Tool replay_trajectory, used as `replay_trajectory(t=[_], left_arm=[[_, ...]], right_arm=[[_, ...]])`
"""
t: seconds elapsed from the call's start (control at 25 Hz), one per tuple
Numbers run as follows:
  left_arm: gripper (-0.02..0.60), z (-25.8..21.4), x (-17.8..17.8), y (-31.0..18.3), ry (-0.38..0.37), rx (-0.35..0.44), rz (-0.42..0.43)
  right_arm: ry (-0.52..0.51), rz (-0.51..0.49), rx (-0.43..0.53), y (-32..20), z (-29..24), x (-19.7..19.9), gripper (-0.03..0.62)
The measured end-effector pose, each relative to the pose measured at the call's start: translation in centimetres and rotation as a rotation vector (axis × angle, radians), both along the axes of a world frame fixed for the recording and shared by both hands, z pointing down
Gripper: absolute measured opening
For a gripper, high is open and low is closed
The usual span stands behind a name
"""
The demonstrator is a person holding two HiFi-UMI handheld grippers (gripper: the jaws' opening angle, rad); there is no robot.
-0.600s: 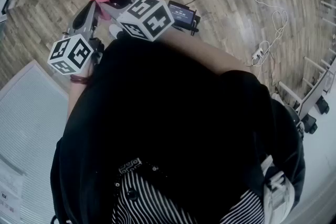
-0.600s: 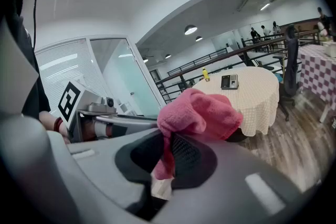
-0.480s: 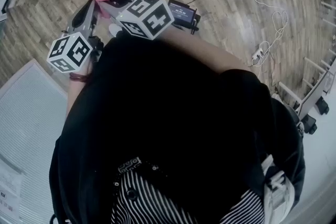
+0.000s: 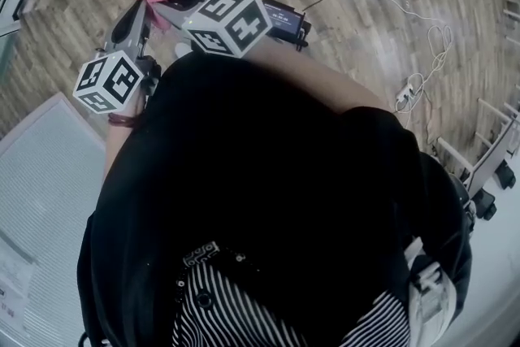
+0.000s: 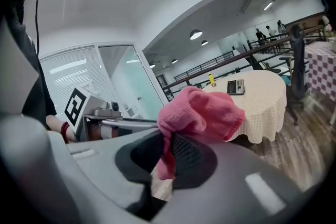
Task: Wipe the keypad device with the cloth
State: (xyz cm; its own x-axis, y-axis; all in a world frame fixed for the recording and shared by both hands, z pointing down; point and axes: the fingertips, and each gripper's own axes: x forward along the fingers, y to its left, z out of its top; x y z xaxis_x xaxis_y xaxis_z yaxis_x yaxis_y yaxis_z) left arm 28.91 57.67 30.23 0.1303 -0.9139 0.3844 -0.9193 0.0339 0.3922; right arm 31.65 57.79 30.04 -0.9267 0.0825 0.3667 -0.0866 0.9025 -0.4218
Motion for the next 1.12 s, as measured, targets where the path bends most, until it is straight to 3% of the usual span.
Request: replay_trajectory(t=[0.24, 0.52, 0.92, 1.12], left_arm=[[0.003, 1.1, 0.6, -0.6, 0.013, -0.027, -0.036], [0.003, 0.7, 1.2, -3.8, 0.03, -0.037, -0.005], [0.003, 0.3, 0.6, -9.5, 0.01, -0.023, 0.113], [0.003, 0.2, -1.5, -12.9, 0.015, -0.013, 0.168]], right_arm=[[-0.006, -0.037, -0.027, -0.7, 1.0, 0.6, 0.041], [0.004, -0.026, -0.038, -3.5, 0.7, 1.1, 0.041], [0.014, 0.071, -0.005, -8.9, 0.2, 0.4, 0.042], [0.017, 0.129, 0.007, -12.1, 0.1, -1.8, 0.043]])
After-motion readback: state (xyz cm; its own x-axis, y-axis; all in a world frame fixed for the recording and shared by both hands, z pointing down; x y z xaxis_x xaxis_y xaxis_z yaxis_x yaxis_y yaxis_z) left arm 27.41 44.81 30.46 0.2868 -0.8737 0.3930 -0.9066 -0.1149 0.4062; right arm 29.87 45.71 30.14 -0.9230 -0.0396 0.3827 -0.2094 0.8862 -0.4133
